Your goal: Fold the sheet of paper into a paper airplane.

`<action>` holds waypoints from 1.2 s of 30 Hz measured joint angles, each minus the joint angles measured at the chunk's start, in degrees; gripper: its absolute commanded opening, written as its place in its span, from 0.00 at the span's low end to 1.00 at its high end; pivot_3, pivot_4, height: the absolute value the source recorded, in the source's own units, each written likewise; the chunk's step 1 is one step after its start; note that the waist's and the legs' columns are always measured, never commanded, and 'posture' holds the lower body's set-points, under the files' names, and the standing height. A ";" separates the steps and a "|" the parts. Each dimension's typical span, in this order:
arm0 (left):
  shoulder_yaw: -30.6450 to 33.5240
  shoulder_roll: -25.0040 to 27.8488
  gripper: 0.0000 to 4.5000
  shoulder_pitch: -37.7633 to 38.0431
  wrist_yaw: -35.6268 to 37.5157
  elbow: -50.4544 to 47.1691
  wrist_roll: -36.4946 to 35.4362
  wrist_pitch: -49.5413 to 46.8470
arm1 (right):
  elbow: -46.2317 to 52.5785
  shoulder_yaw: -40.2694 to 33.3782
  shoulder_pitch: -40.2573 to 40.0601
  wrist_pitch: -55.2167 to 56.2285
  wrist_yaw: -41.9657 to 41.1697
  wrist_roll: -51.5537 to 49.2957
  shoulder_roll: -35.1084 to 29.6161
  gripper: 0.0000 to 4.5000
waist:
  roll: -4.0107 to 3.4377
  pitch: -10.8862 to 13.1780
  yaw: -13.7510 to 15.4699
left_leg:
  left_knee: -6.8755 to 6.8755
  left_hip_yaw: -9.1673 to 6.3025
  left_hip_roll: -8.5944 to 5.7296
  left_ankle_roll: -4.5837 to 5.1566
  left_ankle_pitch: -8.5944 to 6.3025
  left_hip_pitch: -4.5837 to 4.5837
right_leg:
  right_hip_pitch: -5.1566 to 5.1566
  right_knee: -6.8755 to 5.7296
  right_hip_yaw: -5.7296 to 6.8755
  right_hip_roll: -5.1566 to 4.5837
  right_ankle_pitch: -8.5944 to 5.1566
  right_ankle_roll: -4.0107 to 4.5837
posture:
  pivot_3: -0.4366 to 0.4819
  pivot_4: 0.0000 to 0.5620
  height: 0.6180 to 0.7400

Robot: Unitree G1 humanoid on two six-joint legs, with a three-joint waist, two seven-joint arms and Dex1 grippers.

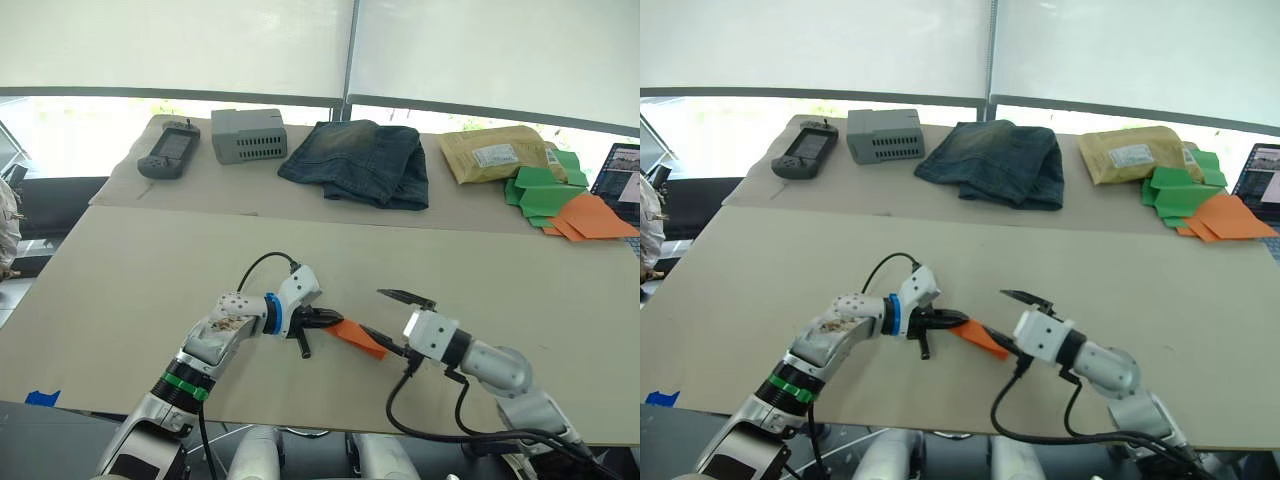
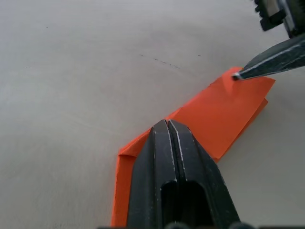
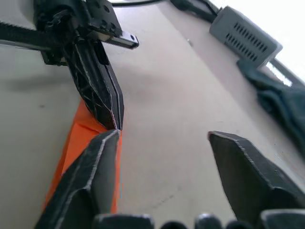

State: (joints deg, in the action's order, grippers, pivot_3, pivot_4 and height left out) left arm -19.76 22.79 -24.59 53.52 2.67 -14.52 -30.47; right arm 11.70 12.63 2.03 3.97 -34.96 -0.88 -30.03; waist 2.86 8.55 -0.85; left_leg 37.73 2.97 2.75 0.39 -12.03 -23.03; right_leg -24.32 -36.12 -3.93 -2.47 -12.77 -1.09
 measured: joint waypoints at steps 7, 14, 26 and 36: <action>0.25 0.00 0.00 0.22 -0.60 -0.26 0.00 -0.48 | -2.51 1.69 1.63 -9.74 -2.10 -1.22 3.90 0.01 | -0.01 0.00 -0.08 | 0.00 0.00 0.01 0.00 0.00 0.07 | 0.02 -0.01 0.01 0.01 0.00 0.01 | 0.48 0.27 0.82; 0.17 -0.04 0.00 0.16 -0.52 0.26 0.00 -0.38 | -3.32 1.18 1.14 -10.00 -3.77 -2.73 3.90 0.01 | -0.03 -0.02 -0.04 | 0.00 0.01 0.00 0.00 0.00 0.09 | 0.03 -0.01 0.02 0.01 0.00 0.00 | 0.48 0.27 0.82; -0.41 -0.48 0.00 -0.39 0.00 2.00 0.00 0.59 | -1.41 -7.25 -12.02 -4.46 -3.68 -7.27 1.04 0.01 | 0.03 -0.31 0.55 | 0.00 -0.06 -0.01 -0.11 -0.07 0.12 | 0.17 0.18 0.03 -0.06 -0.02 -0.02 | 0.48 0.27 0.82; -0.44 -0.53 0.00 -1.31 1.05 3.18 0.00 0.71 | -2.20 -12.04 -14.29 -2.45 -5.15 -11.93 0.12 0.01 | 0.27 -0.58 0.96 | 0.00 -0.08 0.02 -0.22 -0.15 -0.03 | 0.12 0.34 0.02 -0.14 -0.03 -0.02 | 0.48 0.27 0.82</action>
State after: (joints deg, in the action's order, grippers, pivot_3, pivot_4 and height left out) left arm -20.20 22.26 -25.90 54.57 5.85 -14.52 -29.76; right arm 9.51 0.58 -12.26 1.52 -40.11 -12.81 -29.91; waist 3.14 7.97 0.12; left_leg 37.73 2.89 2.77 0.16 -12.18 -23.05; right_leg -24.21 -35.78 -3.91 -2.62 -12.80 -1.11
